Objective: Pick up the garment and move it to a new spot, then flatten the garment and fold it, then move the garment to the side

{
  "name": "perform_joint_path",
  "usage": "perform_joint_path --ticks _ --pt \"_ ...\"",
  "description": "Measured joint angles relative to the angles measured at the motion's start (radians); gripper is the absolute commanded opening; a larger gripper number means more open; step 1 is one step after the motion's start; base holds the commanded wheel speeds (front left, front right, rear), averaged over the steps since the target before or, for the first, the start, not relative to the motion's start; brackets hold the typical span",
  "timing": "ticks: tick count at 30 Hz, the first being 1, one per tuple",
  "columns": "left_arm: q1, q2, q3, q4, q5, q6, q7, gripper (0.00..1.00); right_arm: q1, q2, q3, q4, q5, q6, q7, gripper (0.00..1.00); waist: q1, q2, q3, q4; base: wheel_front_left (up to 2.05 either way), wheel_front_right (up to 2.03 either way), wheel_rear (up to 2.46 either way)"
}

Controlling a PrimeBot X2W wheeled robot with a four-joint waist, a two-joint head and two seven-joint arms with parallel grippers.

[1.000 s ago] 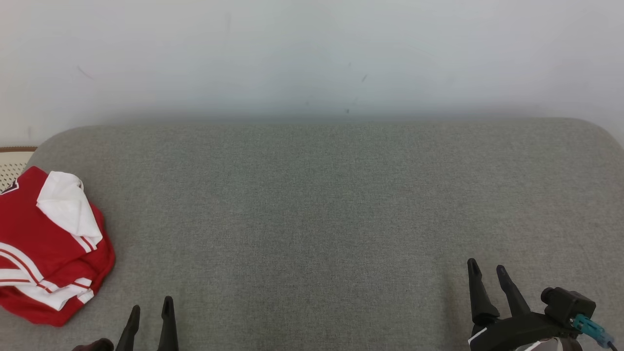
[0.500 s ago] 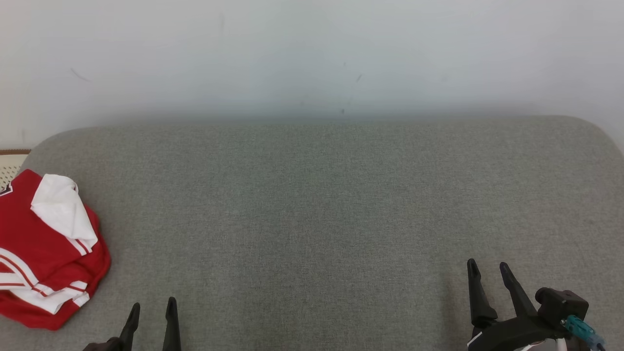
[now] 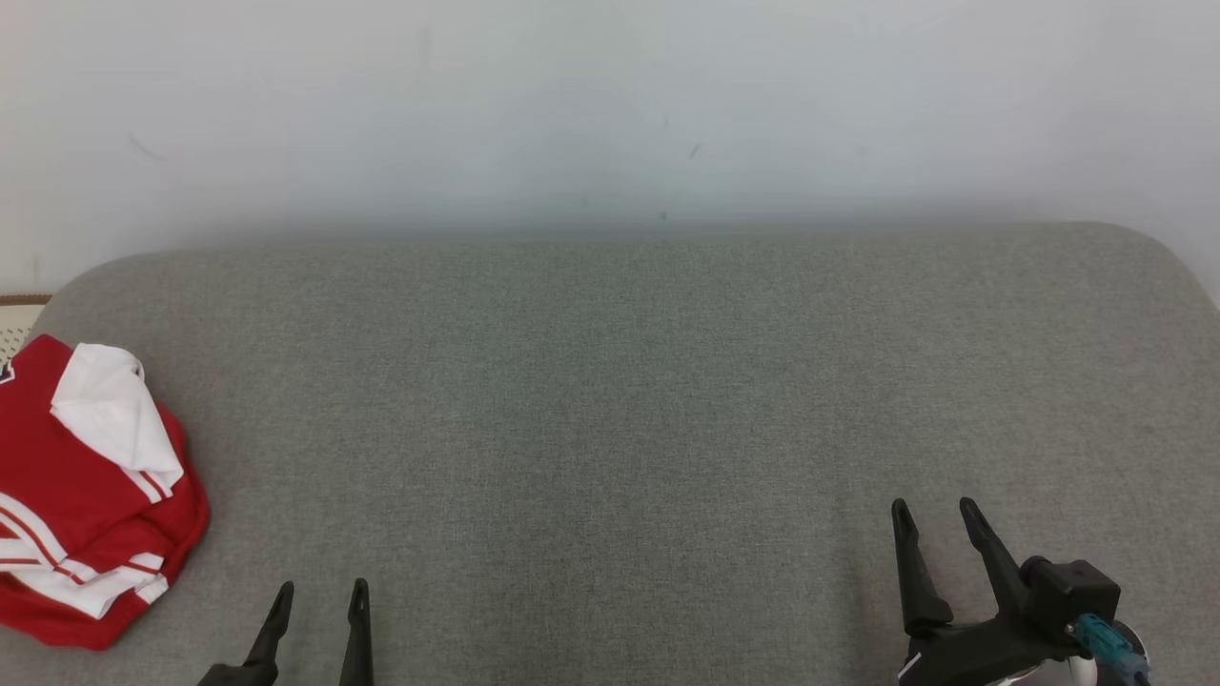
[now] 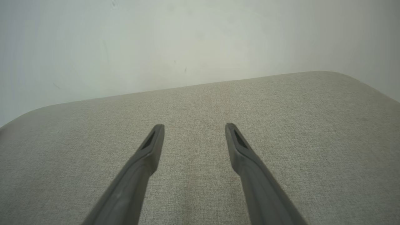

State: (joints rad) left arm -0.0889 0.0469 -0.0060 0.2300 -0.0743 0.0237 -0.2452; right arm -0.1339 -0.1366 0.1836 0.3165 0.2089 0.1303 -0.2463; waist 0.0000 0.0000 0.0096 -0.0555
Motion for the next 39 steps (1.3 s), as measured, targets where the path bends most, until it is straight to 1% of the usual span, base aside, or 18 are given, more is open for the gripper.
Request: perform_joint_path --ticks 5,10,20,26,32,36,39 --pt "-0.004 0.002 -0.005 -0.002 0.03 0.005 -0.009 1.0 0.0 -0.005 0.023 -0.006 -0.031 0.0 -0.009 1.0 0.0 0.0 0.0 -0.002 0.0 0.0 0.0" --pt "-0.005 0.003 0.004 0.005 0.058 0.029 -0.017 1.0 0.0 -0.006 0.01 -0.003 -0.065 0.0 -0.015 1.0 0.0 0.0 -0.002 -0.005 0.0 0.0 0.0" --pt "-0.005 0.003 0.008 0.01 0.058 0.03 -0.017 1.0 0.001 0.003 -0.016 0.004 -0.085 0.0 -0.015 1.0 0.0 0.0 0.0 0.001 0.0 0.0 0.0" --pt "-0.012 0.003 0.013 0.014 0.05 0.025 -0.017 1.0 0.001 0.005 0.0 0.004 -0.085 0.0 -0.015 1.0 0.0 0.0001 0.0 0.011 0.0 0.0 0.0" --pt "-0.011 0.002 0.023 0.024 0.019 0.031 -0.017 1.0 0.005 -0.001 0.031 -0.002 -0.084 0.0 -0.015 1.0 0.0 0.0 -0.003 0.05 0.0 0.0 0.0" --pt "-0.003 0.002 0.032 0.027 0.01 0.032 -0.017 1.0 0.006 -0.004 0.053 -0.003 -0.076 0.0 -0.015 1.0 0.0 0.0 -0.004 0.095 0.0 0.0 0.0" --pt "0.009 0.003 0.043 0.032 -0.002 0.024 -0.017 1.0 0.006 -0.004 0.064 -0.004 -0.074 0.0 -0.015 1.0 0.0 0.0 -0.006 0.137 0.0 0.0 0.0"
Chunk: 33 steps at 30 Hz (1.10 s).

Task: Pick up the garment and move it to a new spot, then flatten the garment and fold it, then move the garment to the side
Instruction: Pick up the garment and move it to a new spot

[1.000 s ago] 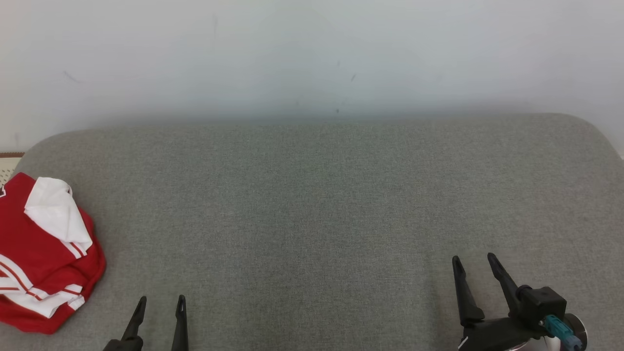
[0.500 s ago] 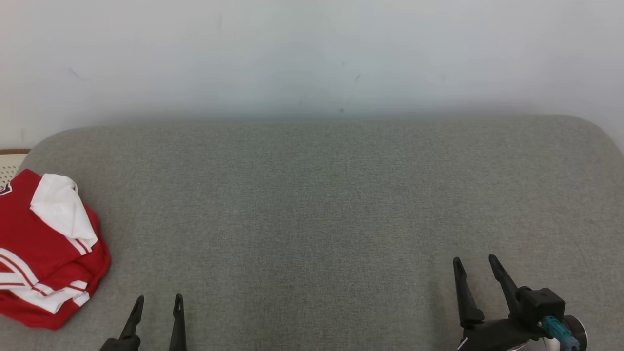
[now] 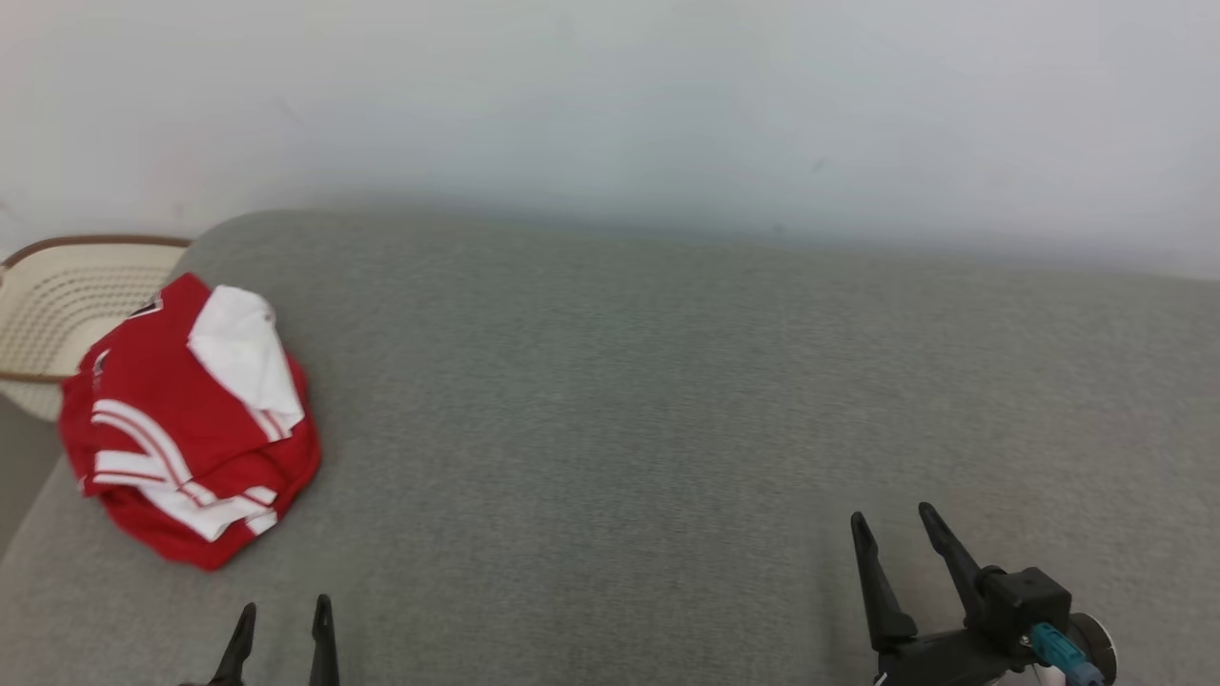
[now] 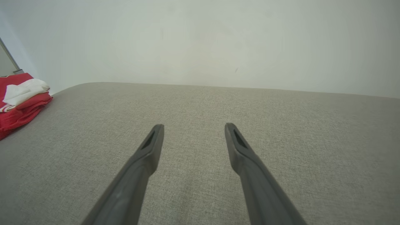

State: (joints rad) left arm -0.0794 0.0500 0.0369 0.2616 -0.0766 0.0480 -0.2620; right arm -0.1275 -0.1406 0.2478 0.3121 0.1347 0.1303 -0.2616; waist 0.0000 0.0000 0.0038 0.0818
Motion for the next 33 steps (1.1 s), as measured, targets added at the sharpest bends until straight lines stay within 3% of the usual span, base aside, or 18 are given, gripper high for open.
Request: perform_joint_path --ticks 9,16,25,33 --pt "0.025 0.0 0.041 0.021 0.019 -0.005 0.0 1.0 -0.002 0.015 0.049 0.005 0.015 0.0 0.0 1.0 0.0 0.0 -0.007 0.161 0.0 0.0 0.0" --pt "0.034 0.0 0.058 0.032 0.015 -0.019 0.0 1.0 -0.009 0.023 0.073 0.011 0.02 0.0 0.0 1.0 0.0 0.0 -0.006 0.245 0.0 0.0 0.0" --pt "-0.066 0.008 0.12 0.1 -0.045 -0.1 0.0 1.0 -0.027 -0.012 0.078 0.01 0.028 0.0 -0.002 1.0 0.0 0.0001 0.04 0.225 0.0 0.0 0.0" --pt "-0.309 0.128 0.132 0.238 -0.033 -0.154 0.0 1.0 -0.053 -0.05 0.064 -0.007 0.031 0.0 -0.002 1.0 0.0001 0.0001 0.115 0.179 0.0 0.0 0.0"
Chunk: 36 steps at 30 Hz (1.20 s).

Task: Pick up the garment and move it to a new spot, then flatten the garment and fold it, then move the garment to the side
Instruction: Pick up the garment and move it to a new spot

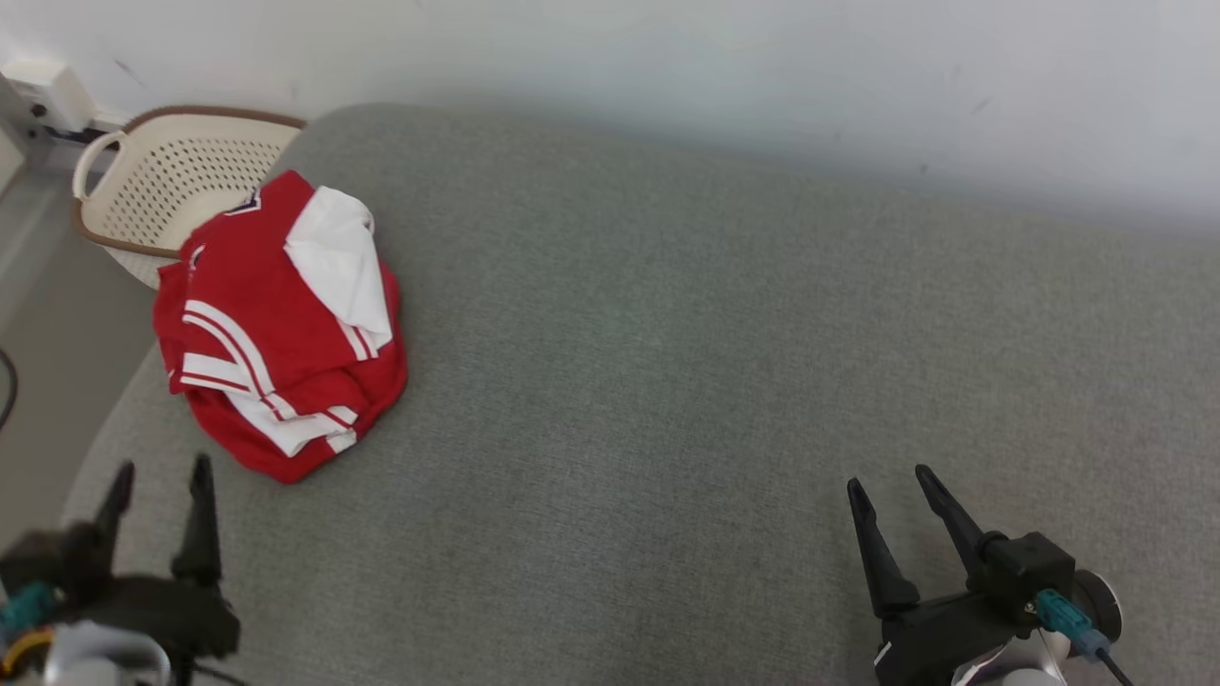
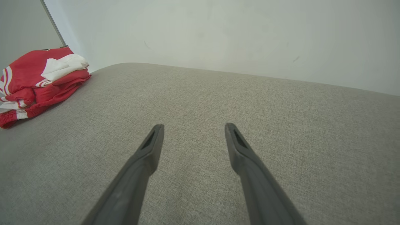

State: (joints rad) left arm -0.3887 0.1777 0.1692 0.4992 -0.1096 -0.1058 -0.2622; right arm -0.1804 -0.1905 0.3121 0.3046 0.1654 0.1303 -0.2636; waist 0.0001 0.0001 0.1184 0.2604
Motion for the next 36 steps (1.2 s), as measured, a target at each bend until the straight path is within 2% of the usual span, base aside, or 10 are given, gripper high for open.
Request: perform_joint_path --ticks 8,17,23,28,29,30,31,36 --pt "-0.292 0.148 -0.083 0.214 -0.048 -0.024 0.003 1.0 -0.039 -0.025 0.012 -0.029 -0.001 0.0 0.0 1.0 0.0001 0.0 0.082 -0.04 0.0 0.0 0.0" --pt "-0.467 0.273 -0.244 0.373 -0.216 -0.025 0.069 1.0 -0.078 -0.056 0.015 -0.047 -0.005 0.0 0.0 1.0 0.0001 0.0 0.171 -0.09 0.0 0.0 0.0" --pt "-0.502 0.302 -0.321 0.405 -0.344 -0.025 0.104 1.0 -0.083 -0.07 0.003 -0.053 -0.005 0.0 0.0 1.0 0.0 0.0 0.219 -0.126 0.0 0.0 0.0" --pt "-0.516 0.328 -0.337 0.451 -0.365 -0.025 0.101 1.0 -0.093 -0.071 0.0 -0.061 -0.005 0.0 0.0 1.0 0.0 0.0001 0.241 -0.149 0.0 0.0 0.0" --pt "-0.519 0.332 -0.34 0.465 -0.365 -0.025 0.093 0.76 -0.095 -0.071 -0.003 -0.063 -0.005 0.0 0.0 1.0 0.0 0.0001 0.245 -0.154 0.0 0.0 0.0" --pt "-0.52 0.332 -0.348 0.472 -0.365 -0.025 0.09 0.43 -0.095 -0.07 -0.005 -0.064 -0.006 0.0 0.0 1.0 0.0 0.0 0.249 -0.158 0.0 0.0 0.0" --pt "-0.52 0.327 -0.357 0.476 -0.367 -0.025 0.083 0.0 -0.096 -0.068 -0.007 -0.065 -0.006 0.0 0.0 1.0 0.0 0.0 0.252 -0.162 0.0 0.0 0.0" --pt "-0.531 0.314 -0.408 0.499 -0.392 -0.025 0.079 0.0 -0.1 -0.053 -0.004 -0.065 -0.007 0.0 0.0 1.0 0.0 0.0001 0.254 -0.173 0.0 0.0 0.0"
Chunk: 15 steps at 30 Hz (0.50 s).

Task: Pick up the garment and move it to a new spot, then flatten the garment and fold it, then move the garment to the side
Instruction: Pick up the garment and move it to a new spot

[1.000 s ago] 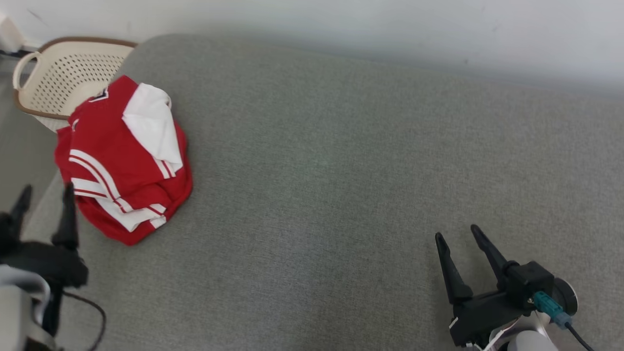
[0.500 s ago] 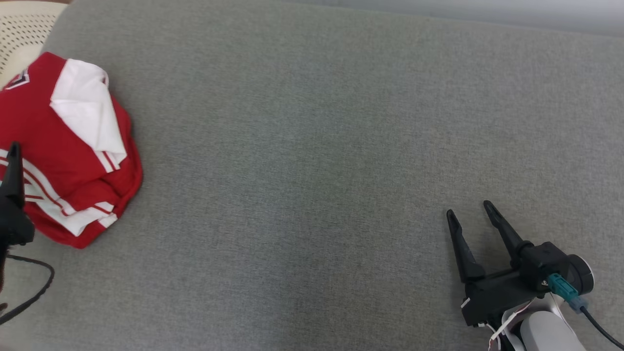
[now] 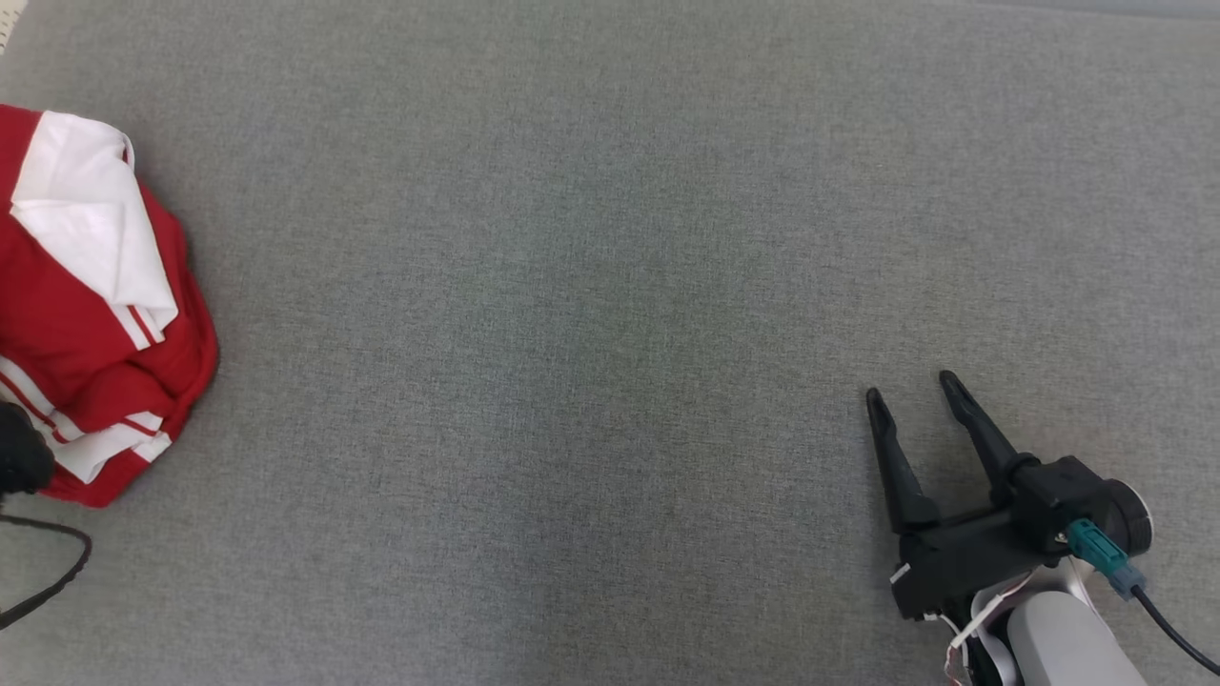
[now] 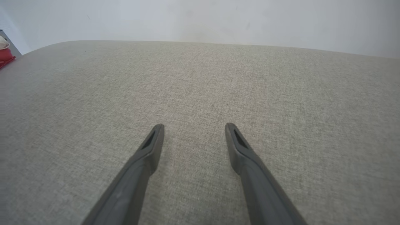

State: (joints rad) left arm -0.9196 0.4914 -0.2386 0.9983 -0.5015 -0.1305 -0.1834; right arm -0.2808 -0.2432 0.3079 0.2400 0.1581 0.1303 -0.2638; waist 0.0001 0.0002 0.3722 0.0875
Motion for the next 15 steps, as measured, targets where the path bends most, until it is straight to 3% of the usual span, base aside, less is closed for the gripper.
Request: perform_joint_path --ticks 8,15 --pt "-0.076 0.065 -0.085 -0.148 0.069 0.0 -0.074 0.0 -0.007 0.032 -0.001 0.013 0.005 0.0 0.0 1.0 -0.0001 -0.0001 -0.037 -0.004 0.0 0.0 0.0" --pt "-0.131 0.036 -0.14 -0.387 0.086 0.0 -0.078 0.0 0.018 0.067 -0.002 0.024 0.021 0.0 0.0 1.0 -0.0002 -0.0001 -0.098 -0.009 0.0 0.0 0.0"
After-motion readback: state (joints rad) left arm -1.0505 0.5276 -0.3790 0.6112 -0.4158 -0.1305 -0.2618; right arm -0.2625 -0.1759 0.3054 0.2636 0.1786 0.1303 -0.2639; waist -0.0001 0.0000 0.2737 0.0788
